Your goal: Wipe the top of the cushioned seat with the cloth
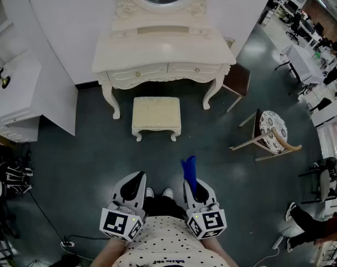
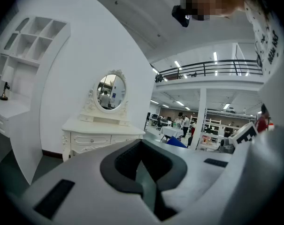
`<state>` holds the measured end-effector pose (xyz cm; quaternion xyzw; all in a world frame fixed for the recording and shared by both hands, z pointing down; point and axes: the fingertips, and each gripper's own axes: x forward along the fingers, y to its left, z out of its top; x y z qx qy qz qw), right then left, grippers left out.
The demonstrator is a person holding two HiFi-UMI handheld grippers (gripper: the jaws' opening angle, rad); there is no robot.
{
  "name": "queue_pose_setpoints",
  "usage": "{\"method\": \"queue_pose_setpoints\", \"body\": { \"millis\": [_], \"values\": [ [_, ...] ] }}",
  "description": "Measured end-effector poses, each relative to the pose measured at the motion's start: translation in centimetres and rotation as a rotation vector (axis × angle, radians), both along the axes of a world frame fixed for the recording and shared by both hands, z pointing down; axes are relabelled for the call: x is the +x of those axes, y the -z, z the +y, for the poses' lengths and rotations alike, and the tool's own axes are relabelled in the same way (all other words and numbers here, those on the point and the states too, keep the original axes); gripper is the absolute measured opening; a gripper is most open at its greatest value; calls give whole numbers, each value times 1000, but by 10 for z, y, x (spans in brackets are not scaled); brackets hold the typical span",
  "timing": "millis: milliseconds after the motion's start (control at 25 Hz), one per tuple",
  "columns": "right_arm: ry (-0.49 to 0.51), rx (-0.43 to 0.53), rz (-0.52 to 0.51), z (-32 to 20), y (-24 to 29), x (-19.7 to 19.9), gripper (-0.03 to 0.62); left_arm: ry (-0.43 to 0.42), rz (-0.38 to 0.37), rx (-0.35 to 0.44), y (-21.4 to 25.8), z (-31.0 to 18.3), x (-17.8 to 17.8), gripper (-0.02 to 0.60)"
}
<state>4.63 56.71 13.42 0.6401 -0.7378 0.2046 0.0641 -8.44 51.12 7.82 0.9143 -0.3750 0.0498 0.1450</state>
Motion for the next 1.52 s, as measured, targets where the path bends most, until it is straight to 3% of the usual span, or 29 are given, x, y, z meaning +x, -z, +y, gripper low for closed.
{"method": "queue_pose_setpoints", "body": {
  "millis": [960,1520],
  "values": [
    [31,29,-26,-4,6,8,62,19,0,27,9,-2,9,-2],
    [35,20,-31,-4,-4,36,62,26,15,77,6,1,33,-2]
  ]
}}
